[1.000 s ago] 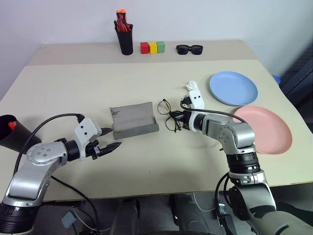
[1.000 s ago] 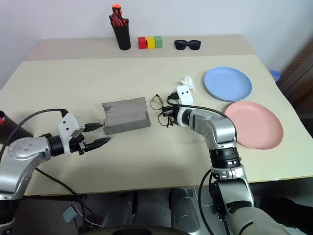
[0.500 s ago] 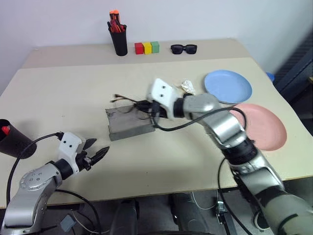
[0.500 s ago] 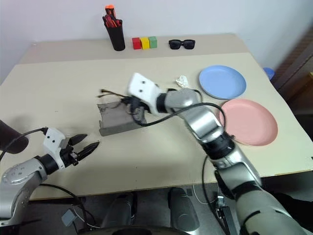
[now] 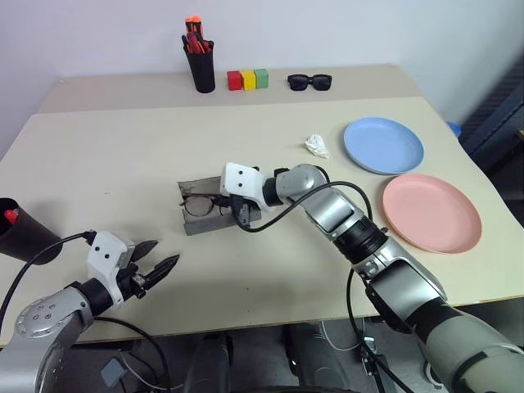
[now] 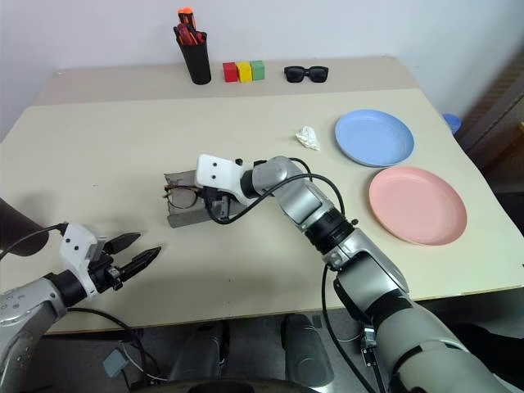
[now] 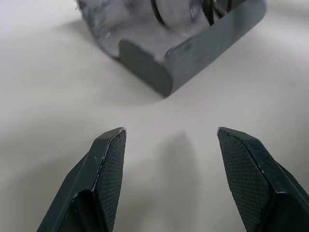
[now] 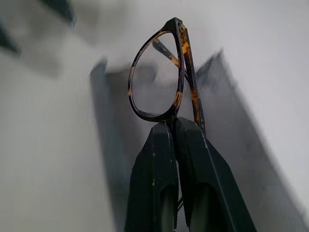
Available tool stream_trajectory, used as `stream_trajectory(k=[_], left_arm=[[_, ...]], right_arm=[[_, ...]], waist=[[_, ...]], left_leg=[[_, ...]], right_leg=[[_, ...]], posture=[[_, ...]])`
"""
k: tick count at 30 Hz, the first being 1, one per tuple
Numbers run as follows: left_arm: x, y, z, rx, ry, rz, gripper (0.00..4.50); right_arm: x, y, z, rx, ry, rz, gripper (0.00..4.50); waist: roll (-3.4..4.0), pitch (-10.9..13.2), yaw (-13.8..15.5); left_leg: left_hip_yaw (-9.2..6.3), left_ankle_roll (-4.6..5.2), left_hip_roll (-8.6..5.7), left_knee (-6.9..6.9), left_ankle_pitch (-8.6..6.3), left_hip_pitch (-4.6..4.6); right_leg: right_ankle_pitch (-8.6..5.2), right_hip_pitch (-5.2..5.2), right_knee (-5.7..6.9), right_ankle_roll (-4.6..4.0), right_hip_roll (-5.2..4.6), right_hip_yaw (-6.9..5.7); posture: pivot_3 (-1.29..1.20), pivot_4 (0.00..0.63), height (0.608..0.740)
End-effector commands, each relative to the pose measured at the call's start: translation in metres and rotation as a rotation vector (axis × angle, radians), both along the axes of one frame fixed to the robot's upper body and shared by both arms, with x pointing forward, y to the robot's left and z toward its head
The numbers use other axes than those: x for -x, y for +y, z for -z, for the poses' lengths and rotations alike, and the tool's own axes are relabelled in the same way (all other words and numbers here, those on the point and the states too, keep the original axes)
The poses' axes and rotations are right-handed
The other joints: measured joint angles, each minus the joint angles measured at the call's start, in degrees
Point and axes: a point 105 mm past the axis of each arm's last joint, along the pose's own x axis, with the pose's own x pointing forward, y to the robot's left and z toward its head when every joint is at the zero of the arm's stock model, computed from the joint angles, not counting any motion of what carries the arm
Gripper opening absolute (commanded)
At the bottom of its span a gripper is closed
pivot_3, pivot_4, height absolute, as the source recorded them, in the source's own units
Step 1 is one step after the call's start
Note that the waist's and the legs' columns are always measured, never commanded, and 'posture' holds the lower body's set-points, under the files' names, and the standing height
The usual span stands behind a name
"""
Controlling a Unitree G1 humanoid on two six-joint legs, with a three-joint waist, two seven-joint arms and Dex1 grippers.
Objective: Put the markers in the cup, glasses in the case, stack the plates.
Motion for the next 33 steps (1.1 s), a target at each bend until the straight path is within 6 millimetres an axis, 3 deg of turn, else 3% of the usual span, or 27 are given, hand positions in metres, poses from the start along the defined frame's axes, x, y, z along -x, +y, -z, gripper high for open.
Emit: stream_trajectory(k=[1,3,7,9,14,16,21,27,33], left_arm=[[-0.006,-0.002,-0.016,0.011,-0.059,0.012,3.08],[-0.014,-0.003,-0.025,0.041,-0.101,-0.002,3.08],[-0.039,-0.009,-0.041,0.075,-0.158,-0.04,1.84],[-0.064,-0.017,-0.055,0.09,-0.206,-0.082,0.82],[-0.132,-0.032,-0.075,0.088,-0.155,-0.208,0.82],[-0.15,-0.036,-0.079,0.109,-0.104,-0.241,0.82],[-0.191,-0.053,-0.077,0.079,0.033,-0.272,0.82],[-0.202,-0.075,-0.062,0.039,0.174,-0.137,0.82],[-0.185,-0.078,-0.057,-0.036,0.179,0.009,0.82]], right_arm=[[0.007,0.007,-0.018,-0.04,-0.038,-0.042,0.65],[0.006,0.009,-0.024,-0.067,-0.05,-0.031,1.35],[-0.002,0.009,-0.043,-0.161,-0.094,0.043,3.38],[-0.002,0.002,-0.053,-0.206,-0.113,0.067,3.43],[0.016,-0.033,-0.063,-0.278,-0.128,0.094,3.43],[0.025,-0.043,-0.062,-0.293,-0.137,0.097,3.43],[0.046,-0.07,-0.042,-0.294,-0.097,0.176,3.43],[0.056,-0.097,-0.035,-0.291,-0.071,0.309,3.43],[0.054,-0.112,-0.041,-0.316,-0.069,0.405,3.43]], waist=[[0.04,0.0,0.0],[0.04,0.0,0.0],[0.02,0.0,0.2],[0.03,0.0,1.0],[-0.07,0.0,2.0],[-0.07,0.0,1.9],[-0.03,0.0,0.9],[-0.03,0.0,0.5],[-0.03,0.0,0.3]], left_leg=[[0.0,0.0,0.0,0.0,0.0,0.0],[0.0,0.0,0.0,0.02,0.0,0.01],[-0.01,0.0,0.0,0.05,0.0,0.0],[-0.03,0.0,-0.02,0.06,0.0,-0.01],[-0.12,-0.01,-0.08,0.17,0.0,-0.04],[-0.14,0.0,-0.1,0.16,0.0,-0.06],[-0.13,0.0,-0.1,0.08,0.0,-0.02],[-0.12,0.0,-0.1,0.08,0.01,-0.04],[-0.14,0.0,-0.09,0.07,0.01,-0.04]], right_leg=[[0.0,0.0,0.0,0.0,0.0,0.0],[0.0,0.0,0.03,0.0,0.01,0.0],[0.01,0.0,0.04,0.01,0.01,0.0],[0.09,0.04,0.03,0.15,0.0,-0.01],[0.15,0.14,-0.03,0.29,-0.01,-0.06],[0.15,0.16,-0.04,0.31,-0.02,-0.08],[0.15,0.1,0.0,0.31,-0.01,-0.07],[0.13,0.09,0.0,0.31,0.0,-0.06],[0.13,0.09,0.01,0.31,0.0,-0.06]], posture=[[0.0,0.15,0.74],[0.0,0.15,0.74],[0.0,0.15,0.74],[0.0,0.15,0.74],[0.0,0.15,0.74],[0.0,0.15,0.74],[0.0,0.15,0.74],[0.0,0.15,0.74],[0.0,0.15,0.74]])
